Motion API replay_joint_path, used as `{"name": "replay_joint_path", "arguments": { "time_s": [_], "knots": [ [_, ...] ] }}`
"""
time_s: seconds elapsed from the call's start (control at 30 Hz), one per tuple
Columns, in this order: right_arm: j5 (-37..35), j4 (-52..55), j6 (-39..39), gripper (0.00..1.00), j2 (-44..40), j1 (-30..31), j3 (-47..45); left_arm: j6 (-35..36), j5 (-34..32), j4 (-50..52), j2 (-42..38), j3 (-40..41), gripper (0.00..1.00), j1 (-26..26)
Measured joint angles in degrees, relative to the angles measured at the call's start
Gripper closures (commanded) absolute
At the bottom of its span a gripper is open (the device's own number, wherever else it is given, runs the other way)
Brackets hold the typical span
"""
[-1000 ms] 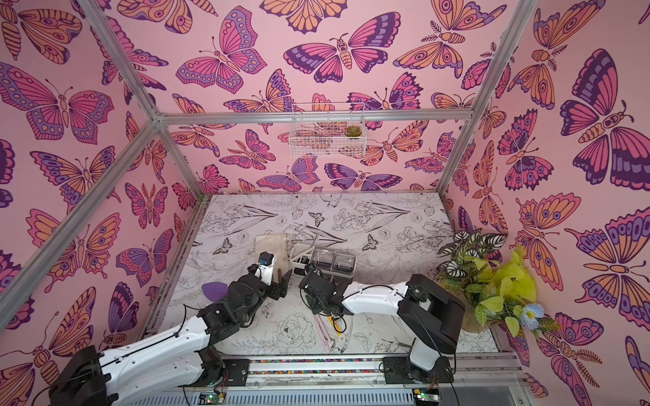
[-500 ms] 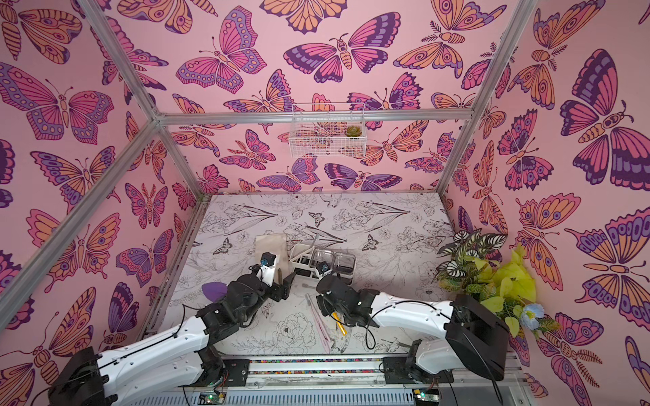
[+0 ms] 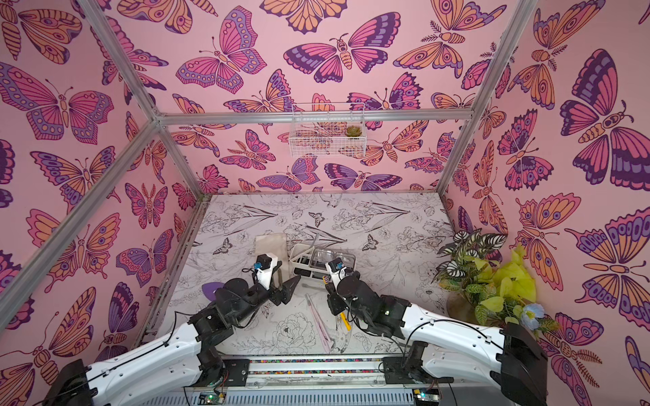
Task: Place the toothbrush into the toothbrush holder
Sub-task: Pick up the toothbrush from the center of the board.
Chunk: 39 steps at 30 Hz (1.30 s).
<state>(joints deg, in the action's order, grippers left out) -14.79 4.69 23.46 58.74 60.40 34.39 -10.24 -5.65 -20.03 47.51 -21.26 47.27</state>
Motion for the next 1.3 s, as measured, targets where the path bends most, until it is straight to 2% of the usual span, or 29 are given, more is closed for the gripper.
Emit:
{"name": "replay_joint_path", "arguments": {
  "time_s": [0.23, 0.5, 0.83, 1.3],
  "knots": [
    [0.28, 0.76, -1.27, 0.93, -0.7, 0.0, -0.2, -3.56, 4.52, 0.22, 2.21, -2.43, 0.15, 0.0],
    [2.34, 0.39, -1.44, 0.92, -1.18, 0.0, -0.2, -9.64, 5.73, 3.52, 3.65, -8.85, 0.16, 0.0],
    [4.39, -0.79, -1.49, 0.92, -1.49, 0.0, -0.28, -14.93, 6.8, 5.44, 7.21, -9.27, 0.16, 0.0],
    [6.99, -2.99, -1.68, 0.91, -2.95, 0.0, -0.5, -19.61, 11.78, 5.09, 13.68, -12.81, 0.18, 0.0]
  ]
}}
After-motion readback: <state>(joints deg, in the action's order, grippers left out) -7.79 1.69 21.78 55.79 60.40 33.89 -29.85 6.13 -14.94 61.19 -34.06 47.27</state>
